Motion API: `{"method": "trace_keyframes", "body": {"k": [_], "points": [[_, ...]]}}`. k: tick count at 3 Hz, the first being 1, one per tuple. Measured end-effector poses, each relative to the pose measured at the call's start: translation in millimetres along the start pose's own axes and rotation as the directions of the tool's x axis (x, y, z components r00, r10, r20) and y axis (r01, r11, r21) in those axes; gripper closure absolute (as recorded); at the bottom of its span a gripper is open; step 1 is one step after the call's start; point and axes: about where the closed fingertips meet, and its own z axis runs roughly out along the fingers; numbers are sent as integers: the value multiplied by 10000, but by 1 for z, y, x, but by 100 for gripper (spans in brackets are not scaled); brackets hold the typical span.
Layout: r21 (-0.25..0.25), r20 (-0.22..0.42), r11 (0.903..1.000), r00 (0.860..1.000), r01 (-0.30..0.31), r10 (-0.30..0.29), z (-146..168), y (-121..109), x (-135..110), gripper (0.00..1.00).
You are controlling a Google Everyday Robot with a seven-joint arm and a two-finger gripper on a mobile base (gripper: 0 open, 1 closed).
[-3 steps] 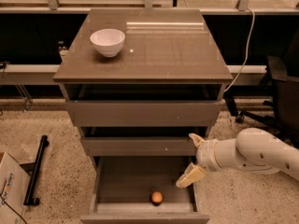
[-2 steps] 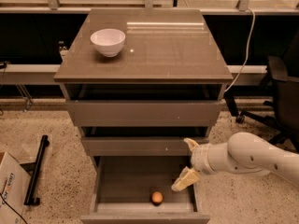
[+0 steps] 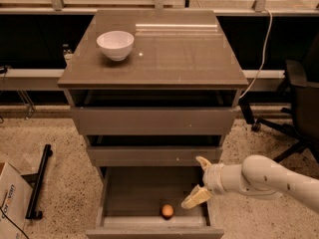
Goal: Pick orange from bottom drawer and place on counter
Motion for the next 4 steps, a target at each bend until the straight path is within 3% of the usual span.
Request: {"method": "trace_keyframes", "body": {"k": [2, 4], "points": [[-295, 524, 9969, 9958, -732, 747, 34, 6, 44, 0], [-1103, 694, 9830, 9855, -1468, 1550, 81, 18, 81, 0]]}}
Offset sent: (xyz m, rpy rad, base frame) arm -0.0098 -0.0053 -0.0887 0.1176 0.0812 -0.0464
